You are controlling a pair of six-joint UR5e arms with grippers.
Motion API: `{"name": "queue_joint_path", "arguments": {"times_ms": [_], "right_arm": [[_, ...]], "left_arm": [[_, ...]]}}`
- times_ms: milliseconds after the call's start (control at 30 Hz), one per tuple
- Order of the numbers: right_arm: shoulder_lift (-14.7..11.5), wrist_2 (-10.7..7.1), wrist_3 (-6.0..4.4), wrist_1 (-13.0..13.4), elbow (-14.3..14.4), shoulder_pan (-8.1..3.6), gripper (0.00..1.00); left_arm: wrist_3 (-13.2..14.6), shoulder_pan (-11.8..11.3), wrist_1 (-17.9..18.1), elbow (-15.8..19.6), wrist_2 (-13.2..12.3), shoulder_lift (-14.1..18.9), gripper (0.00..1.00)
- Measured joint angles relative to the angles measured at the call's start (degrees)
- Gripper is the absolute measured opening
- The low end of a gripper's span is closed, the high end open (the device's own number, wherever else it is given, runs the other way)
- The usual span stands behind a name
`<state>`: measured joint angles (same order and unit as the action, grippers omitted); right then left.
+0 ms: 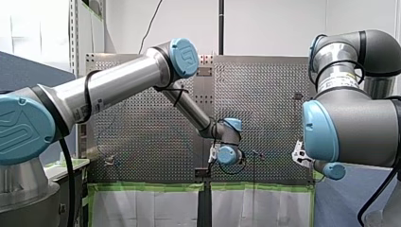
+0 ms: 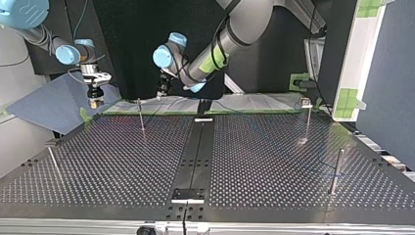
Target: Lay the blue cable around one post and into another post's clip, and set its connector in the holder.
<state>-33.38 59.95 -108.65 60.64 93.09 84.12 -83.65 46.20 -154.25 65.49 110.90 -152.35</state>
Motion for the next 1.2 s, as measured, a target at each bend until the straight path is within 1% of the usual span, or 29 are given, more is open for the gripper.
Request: {"name": "queue_joint_path", "arguments": {"times_ms": [200, 300, 1200], "right_arm": [[0.03, 0.0, 0.02, -0.07, -0.08, -0.01, 0.0], [0.07, 0.0, 0.05, -0.19, -0.14, -0.01, 0.0], [0.12, 0.0, 0.09, -0.25, -0.17, 0.11, 0.0]], "left_arm": [[-0.34, 0.3, -0.14, 0.12, -1.58, 0.6, 1.0], [-0.49, 0.42, -0.17, 0.13, -1.86, 0.65, 1.0], [-0.59, 0.59, -0.34, 0.15, -1.7, 0.97, 1.0]]}}
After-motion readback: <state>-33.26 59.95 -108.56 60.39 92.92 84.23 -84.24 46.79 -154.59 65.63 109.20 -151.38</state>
